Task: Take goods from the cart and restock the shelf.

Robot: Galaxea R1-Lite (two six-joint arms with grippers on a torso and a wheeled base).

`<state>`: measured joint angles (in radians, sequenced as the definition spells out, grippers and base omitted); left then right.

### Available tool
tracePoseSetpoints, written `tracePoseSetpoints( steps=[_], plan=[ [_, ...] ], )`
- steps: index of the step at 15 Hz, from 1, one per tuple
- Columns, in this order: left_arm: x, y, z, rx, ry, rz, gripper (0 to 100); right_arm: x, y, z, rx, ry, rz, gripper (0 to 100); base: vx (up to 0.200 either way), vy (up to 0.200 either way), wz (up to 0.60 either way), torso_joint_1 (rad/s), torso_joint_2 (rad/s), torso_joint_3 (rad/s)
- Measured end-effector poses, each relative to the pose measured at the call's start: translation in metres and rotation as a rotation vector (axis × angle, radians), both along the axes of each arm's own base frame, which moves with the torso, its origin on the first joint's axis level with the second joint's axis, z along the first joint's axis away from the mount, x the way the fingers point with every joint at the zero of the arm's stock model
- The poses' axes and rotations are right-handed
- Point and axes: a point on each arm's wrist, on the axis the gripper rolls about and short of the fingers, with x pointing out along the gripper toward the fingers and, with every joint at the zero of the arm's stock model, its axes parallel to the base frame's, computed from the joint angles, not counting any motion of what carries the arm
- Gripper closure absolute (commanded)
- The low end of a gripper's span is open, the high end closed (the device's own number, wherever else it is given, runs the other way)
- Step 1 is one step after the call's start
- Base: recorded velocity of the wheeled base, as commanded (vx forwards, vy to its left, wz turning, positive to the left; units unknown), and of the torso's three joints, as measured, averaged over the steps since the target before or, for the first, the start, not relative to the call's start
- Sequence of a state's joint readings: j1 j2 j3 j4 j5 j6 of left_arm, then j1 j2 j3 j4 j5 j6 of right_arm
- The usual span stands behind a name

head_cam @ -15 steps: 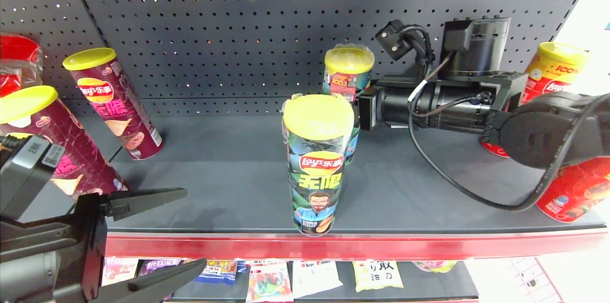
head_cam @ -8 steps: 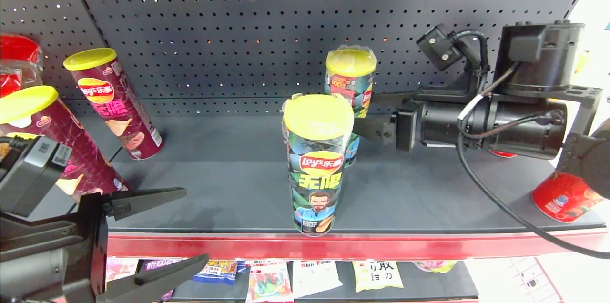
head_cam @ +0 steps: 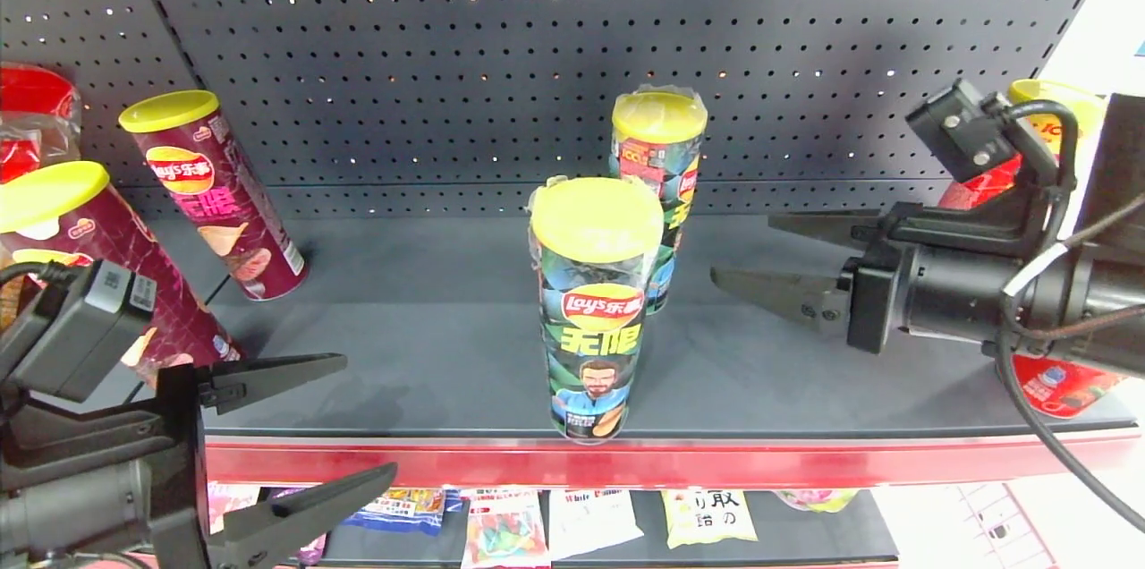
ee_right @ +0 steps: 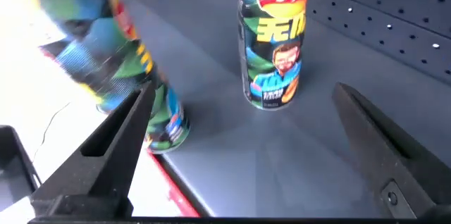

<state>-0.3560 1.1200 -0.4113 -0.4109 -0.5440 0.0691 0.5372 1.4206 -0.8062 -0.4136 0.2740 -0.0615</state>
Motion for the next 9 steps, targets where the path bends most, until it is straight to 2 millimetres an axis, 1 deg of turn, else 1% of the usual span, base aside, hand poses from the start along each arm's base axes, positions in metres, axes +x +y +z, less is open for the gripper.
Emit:
tracePoseSetpoints(
  steps=[2,4,6,9],
  plan=[
    [0.003,0.000,-0.002,0.016,0.004,0.038,0,-0.014,-0.008,-0.002,0.002,-0.004,0.003,0,0.000,0.000,0.00,0.000,0.00,0.000],
    [0.007,0.000,-0.004,0.046,0.003,0.101,0,-0.032,-0.016,-0.007,0.000,-0.004,0.016,0,0.000,0.000,0.00,0.000,0.00,0.000],
    [0.012,-0.002,-0.007,0.095,-0.014,0.123,0,-0.059,-0.027,-0.015,0.000,-0.004,0.044,0,0.000,0.000,0.00,0.000,0.00,0.000],
    [0.020,-0.007,-0.011,0.146,-0.023,0.100,0,-0.094,-0.045,-0.031,-0.014,0.014,0.070,0,0.000,0.000,0.00,0.000,0.00,0.000]
  ],
)
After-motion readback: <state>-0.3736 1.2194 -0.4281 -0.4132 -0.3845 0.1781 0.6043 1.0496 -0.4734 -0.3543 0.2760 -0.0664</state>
